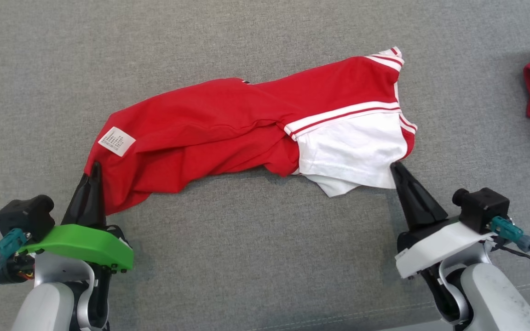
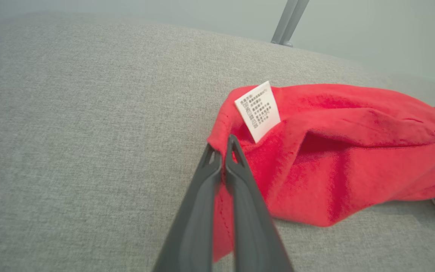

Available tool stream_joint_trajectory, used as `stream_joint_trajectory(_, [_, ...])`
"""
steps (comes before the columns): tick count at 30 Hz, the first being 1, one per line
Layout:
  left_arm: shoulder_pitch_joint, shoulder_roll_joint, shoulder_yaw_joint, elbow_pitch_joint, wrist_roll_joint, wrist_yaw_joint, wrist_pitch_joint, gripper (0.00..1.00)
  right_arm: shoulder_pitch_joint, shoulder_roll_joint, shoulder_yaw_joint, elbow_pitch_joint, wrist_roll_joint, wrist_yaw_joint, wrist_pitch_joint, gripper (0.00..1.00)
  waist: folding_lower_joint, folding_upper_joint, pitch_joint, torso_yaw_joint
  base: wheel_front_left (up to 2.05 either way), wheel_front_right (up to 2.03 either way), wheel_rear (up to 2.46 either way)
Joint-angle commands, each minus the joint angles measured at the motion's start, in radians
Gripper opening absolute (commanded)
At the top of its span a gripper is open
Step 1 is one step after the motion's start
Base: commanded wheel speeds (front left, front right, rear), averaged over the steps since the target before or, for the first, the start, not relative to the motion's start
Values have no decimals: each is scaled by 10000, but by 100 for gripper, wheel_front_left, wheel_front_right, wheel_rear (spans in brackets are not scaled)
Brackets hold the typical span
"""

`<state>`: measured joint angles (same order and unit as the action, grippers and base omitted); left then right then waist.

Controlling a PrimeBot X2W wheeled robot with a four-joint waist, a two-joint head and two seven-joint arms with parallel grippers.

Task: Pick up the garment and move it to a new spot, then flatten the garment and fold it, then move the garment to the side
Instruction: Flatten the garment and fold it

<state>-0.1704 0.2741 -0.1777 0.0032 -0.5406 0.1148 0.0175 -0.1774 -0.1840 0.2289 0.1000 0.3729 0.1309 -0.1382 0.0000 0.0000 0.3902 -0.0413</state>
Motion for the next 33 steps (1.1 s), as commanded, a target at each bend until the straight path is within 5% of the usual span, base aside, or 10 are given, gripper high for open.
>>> stream_joint_trajectory(1, [17, 110, 54, -86, 127, 56, -63, 0, 87, -97, -106, -155, -91, -5, 9, 0, 0, 0, -31, 1, 0, 0, 0])
stream_joint_trajectory(20, [-1868, 1511, 767, -2877, 625, 78, 447, 0, -2718, -1483, -2352, -3276, -762, -5, 313, 0, 0, 0, -739, -293, 0, 0, 0])
stream_joint_trajectory(33, [-3664, 2006, 1063, -3771, 800, 6, 580, 0, -4852, -2283, -2946, -3600, -389, -6, 848, 0, 0, 0, -1148, -315, 0, 0, 0])
